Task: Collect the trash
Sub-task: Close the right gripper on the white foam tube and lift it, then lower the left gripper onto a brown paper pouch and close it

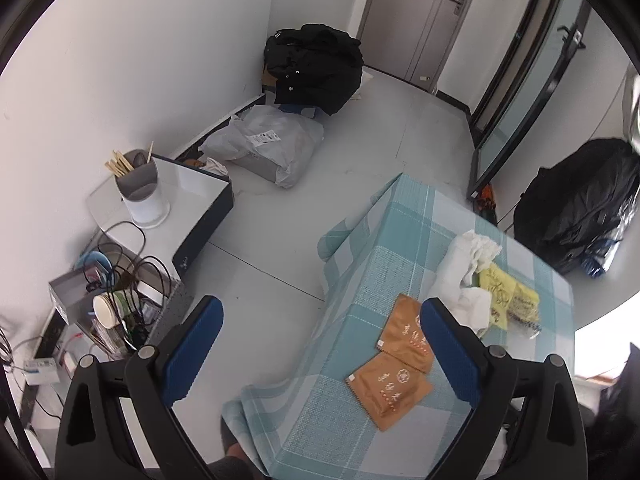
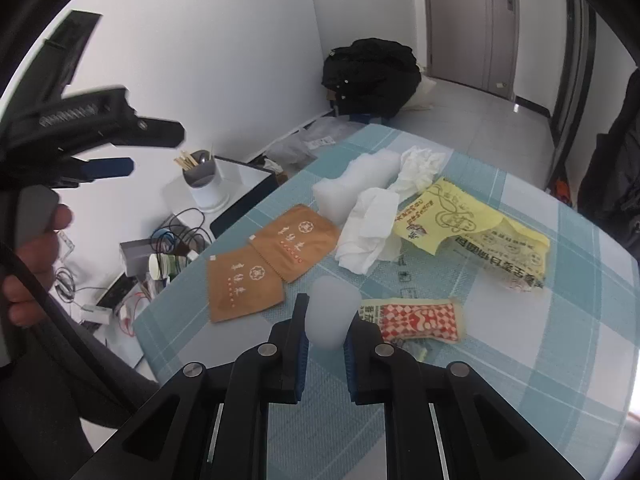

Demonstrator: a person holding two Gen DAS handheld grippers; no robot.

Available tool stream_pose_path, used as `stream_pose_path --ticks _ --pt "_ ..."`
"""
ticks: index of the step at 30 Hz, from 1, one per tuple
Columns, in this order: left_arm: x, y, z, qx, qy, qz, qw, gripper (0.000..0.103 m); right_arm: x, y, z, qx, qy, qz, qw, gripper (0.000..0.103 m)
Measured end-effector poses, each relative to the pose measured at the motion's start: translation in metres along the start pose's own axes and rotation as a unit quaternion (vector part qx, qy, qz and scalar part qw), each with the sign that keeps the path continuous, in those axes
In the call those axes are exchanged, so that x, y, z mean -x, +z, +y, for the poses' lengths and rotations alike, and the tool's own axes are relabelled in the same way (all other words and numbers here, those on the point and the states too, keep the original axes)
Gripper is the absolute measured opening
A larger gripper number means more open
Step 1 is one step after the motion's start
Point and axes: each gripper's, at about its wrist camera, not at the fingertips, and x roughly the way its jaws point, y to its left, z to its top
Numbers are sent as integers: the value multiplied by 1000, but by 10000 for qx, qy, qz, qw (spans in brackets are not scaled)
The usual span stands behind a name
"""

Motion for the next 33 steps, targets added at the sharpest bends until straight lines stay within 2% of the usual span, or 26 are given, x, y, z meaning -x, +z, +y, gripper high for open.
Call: stream_pose_path --ticks 5,8,11,17,22,26,28,31,33 --pt "-7 -10 -15 -652 -63 69 9978 97 24 -7 -8 -64 -29 -84 9999 14" --pt "-16 -19 -23 -954 -24 301 9950 97 38 -14 -11 -88 -61 -153 9998 14" --pt "-25 -27 -30 -1084 -162 590 9922 97 48 -19 -13 -88 -77 -165 9998 14" --pt "-38 -43 -53 -1759 86 767 9814 97 58 -28 -19 -260 -59 -222 9994 14" --pt "-49 -58 -67 -2344 384 919 9670 97 66 -31 -24 -314 -108 -363 9988 14" --pt "-53 -65 -69 -2484 343 1107 9617 98 71 -32 -29 -404 -70 -422 9983 14" --pt "-53 -62 -67 -2440 303 1117 9628 98 74 -32 -32 -465 -24 -428 9980 14" --pt "-57 -58 -59 -2140 1 1361 9673 97 75 -32 -36 -527 -15 -457 9976 14" --pt "-55 -57 -60 -2160 -9 1339 9672 94 75 -32 -39 -592 1 -468 9971 14"
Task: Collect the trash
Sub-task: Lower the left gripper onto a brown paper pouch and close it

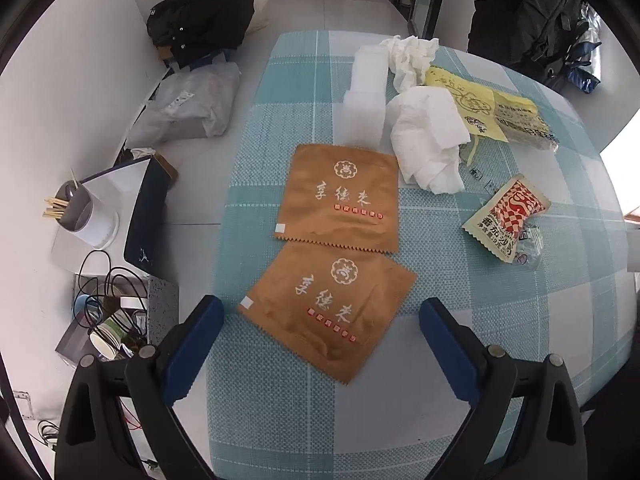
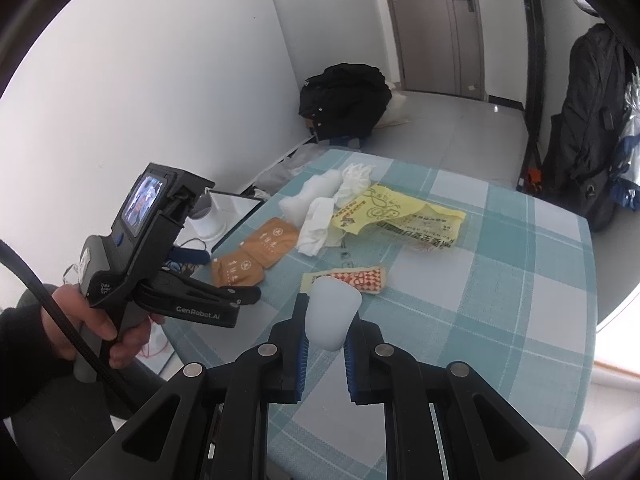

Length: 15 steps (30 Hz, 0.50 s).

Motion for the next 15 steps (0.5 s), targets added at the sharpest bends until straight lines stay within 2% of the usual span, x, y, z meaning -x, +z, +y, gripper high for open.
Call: stream_pose_path --ticks 3,7,15 --pt "4 0 -6 -144 -46 -58 9999 85 -1 0 -3 -75 2 5 10000 14" --pt "11 -2 -17 -320 -108 -132 9993 69 -2 1 -7 -165 -14 -7 9999 14" --pt "9 -2 -20 -370 -157 -138 9991 60 -3 2 -15 -349 -3 -3 9994 14"
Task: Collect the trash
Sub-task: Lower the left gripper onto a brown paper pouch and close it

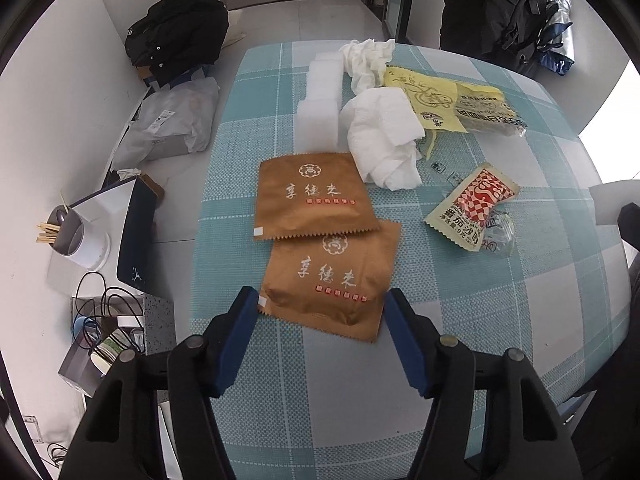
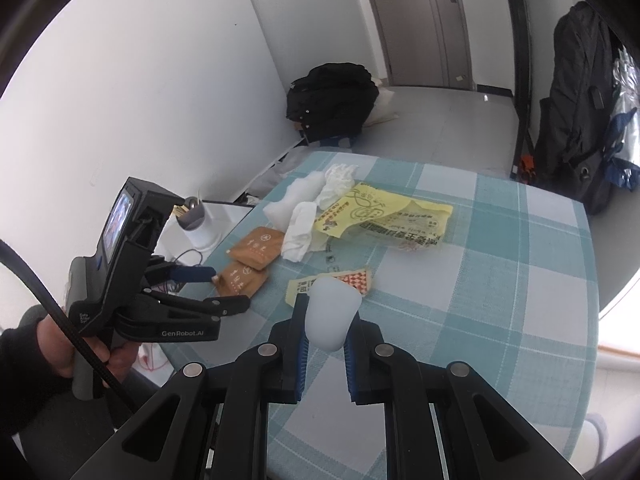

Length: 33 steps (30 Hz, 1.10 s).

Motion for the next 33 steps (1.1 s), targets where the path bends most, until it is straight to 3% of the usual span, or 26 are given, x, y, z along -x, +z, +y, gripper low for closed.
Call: stream_pose_path --ticks 7,9,10,14,16,18,19,21,23,24,28,33 --pt "1 -2 -3 -173 9 -27 9998 52 -1 -1 -2 -50 -18 20 10000 14" --pt "3 -4 -7 -236 -33 -34 9997 42 0 -2 -4 -95 -19 6 10000 14" --pt "5 -4 -8 -247 -169 -31 9995 30 1 -2 -5 -122 -24 -2 9999 15" --pt "9 -12 -12 -337 -332 53 9989 8 3 -1 -6 -176 -18 -24 9998 15" --pt "13 -14 -10 -300 -500 112 9982 8 5 -1 -6 -201 1 -44 9998 15" --pt "23 -16 -9 -299 -459 -87 9985 8 7 0 -7 -225 23 -73 9997 15" --pt "28 -15 -8 -291 -426 -188 9985 8 7 0 -7 -243 35 -87 9997 15" --pt "31 -10 -3 -179 -396 -266 9987 19 8 0 -8 -289 72 -107 9995 15" --pt "24 -3 3 -42 -254 -211 9994 67 9 1 -10 -327 98 -120 9993 15" --pt "21 -1 6 53 -203 -241 9995 75 9 1 -10 -345 113 -115 9993 15" --pt "6 8 9 69 -280 -57 9996 75 10 1 -13 -350 59 -94 9993 15" --pt "-11 17 1 -385 -244 169 9988 75 10 2 -19 -503 90 -92 9987 15"
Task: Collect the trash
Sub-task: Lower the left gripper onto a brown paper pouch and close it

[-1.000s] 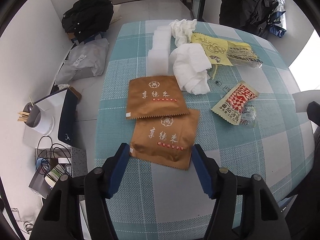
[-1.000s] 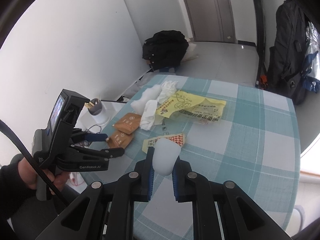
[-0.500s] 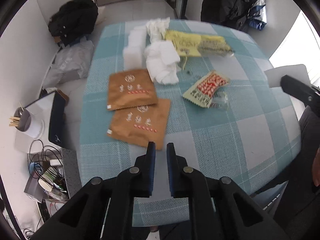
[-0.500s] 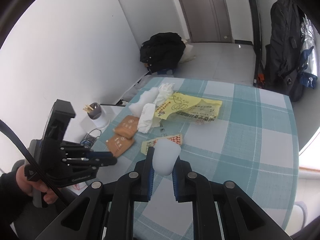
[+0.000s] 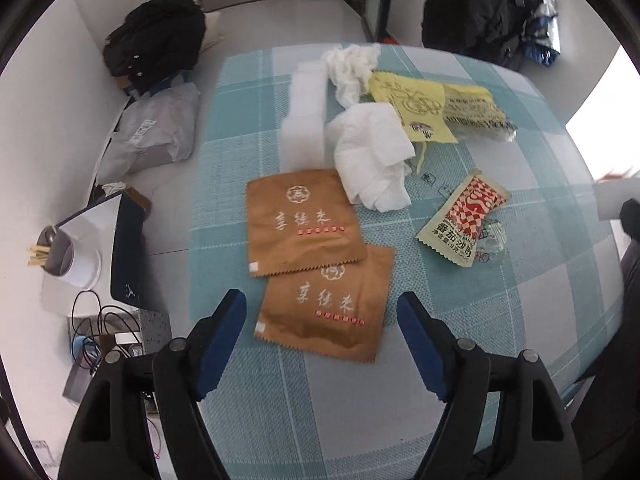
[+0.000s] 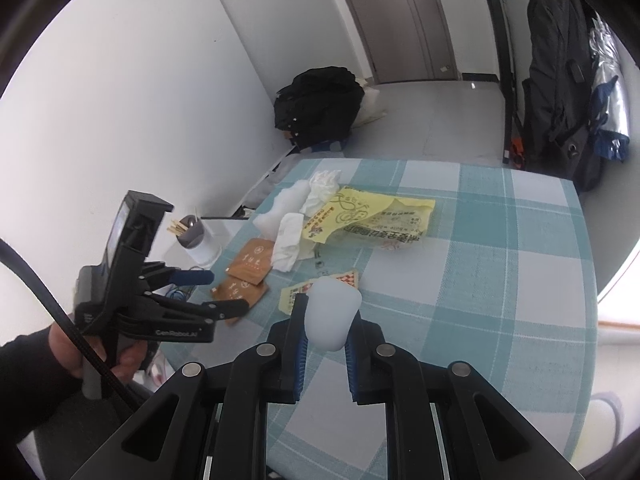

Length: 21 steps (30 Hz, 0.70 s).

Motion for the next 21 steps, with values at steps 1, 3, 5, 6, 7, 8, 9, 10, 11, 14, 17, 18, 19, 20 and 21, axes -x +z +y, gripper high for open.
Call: stream_pose_path --ticks 1,3,5,6,7,8,9,10,11,14,17,18,19,20,21 --pt "-3 1 0 -77 -18 92 9999 75 0 0 -1 -19 9 -6 10000 15" --pt "-4 2 -5 -395 16 137 9991 77 1 1 -1 -41 17 -26 10000 16" --pt "-4 5 -2 -502 -103 264 9983 77 2 1 -2 -65 26 -38 10000 16" --pt "-5 7 -2 -560 -131 338 9978 77 1 2 -3 -92 29 -41 9999 16" --pt "-6 9 -3 -658 -129 417 9969 77 1 2 -4 -109 31 -36 9999 16" --pt "-6 10 -4 -742 -131 482 9960 76 1 2 -4 -128 36 -29 9999 16" --pt "-6 11 -4 -753 -155 529 9956 73 1 2 -4 -148 46 -23 9999 16" --pt "-6 11 -4 -782 -166 571 9952 72 1 3 -5 -155 56 -18 9999 16" --pt "-6 10 -5 -805 -160 595 9949 69 1 3 -5 -152 58 -17 9999 16" --pt "-4 8 -9 -784 -146 624 9949 60 3 3 -6 -181 71 -43 9998 16" --pt "-3 3 -17 -847 -142 676 9940 58 6 4 -7 -240 100 -89 9996 16" --pt "-2 2 -19 -869 -145 674 9938 56 7 4 -7 -253 114 -97 9996 16" --pt "-1 0 -20 -858 -175 697 9937 55 7 5 -7 -256 120 -102 9995 16" --pt "1 -1 -22 -854 -179 705 9937 54 7 5 -7 -256 118 -108 9995 16" --pt "2 -3 -23 -861 -176 703 9936 54 8 5 -7 -256 116 -117 9995 16"
